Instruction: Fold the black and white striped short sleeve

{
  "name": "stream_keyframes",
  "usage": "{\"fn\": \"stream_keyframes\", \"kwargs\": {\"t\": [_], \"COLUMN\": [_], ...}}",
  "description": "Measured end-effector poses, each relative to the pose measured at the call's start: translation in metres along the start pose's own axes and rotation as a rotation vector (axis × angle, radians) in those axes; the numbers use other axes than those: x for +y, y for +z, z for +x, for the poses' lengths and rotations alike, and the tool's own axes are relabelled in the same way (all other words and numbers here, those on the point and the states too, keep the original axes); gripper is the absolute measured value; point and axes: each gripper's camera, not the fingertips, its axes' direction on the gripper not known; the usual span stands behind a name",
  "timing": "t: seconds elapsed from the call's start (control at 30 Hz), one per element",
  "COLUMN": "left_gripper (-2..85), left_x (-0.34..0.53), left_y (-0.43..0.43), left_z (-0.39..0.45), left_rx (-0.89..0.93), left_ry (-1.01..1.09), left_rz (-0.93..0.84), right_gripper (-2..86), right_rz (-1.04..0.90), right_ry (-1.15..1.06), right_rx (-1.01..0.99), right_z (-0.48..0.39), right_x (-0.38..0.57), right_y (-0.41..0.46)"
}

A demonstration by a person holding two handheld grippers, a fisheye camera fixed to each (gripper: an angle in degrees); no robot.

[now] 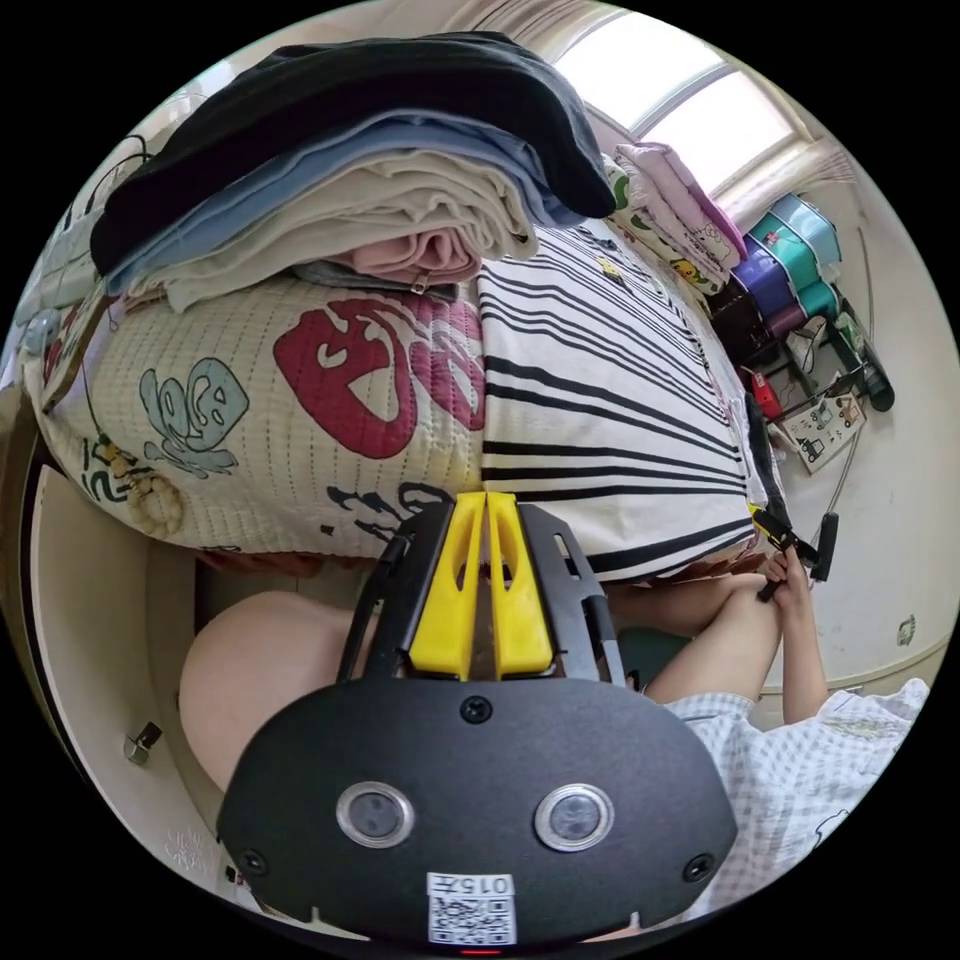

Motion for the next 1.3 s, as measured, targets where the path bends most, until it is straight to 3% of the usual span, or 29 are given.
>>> {"fn": "stream_keyframes", "kwargs": {"t": [0.3,0.47,0.53,0.67,0.87,1.03,1.3], "left_gripper": [-0.4,-0.5,-0.4,0.9,4.6,6.8,9.1], "left_x": [-0.007,-0.015,-0.031,-0.073,-0.159,-0.263,-0.397], "left_y": [0.027,0.016,0.008,0.021,0.078,0.152,0.290], "left_z": [0.029,0.041,0.061,0.122,0.238,0.332,0.477], "left_rx": [-0.134,-0.180,-0.210,-0.233,-0.054,0.165,0.064], "left_ry": [0.028,0.027,0.075,0.221,0.422,0.453,0.629], "left_rz": [-0.059,-0.033,-0.019,-0.048,0.020,-0.029,-0.116], "right_gripper": [2.2,5.8,7.0,8.5,8.7,10.4,1.1], "right_rz": [-0.058,0.158,0.339,0.465,0.298,0.217,0.277], "right_ry": [0.005,0.142,0.234,0.319,0.427,0.483,0.395], "right_rx": [0.054,-0.133,-0.178,-0.295,-0.425,-0.361,-0.546], "right_z": [-0.013,0.030,0.056,0.083,0.092,0.104,0.177], "right_x": [-0.079,-0.140,-0.184,-0.279,-0.452,-0.550,-0.600], "right_y": [-0.031,-0.110,-0.150,-0.169,-0.104,-0.072,-0.083]}}
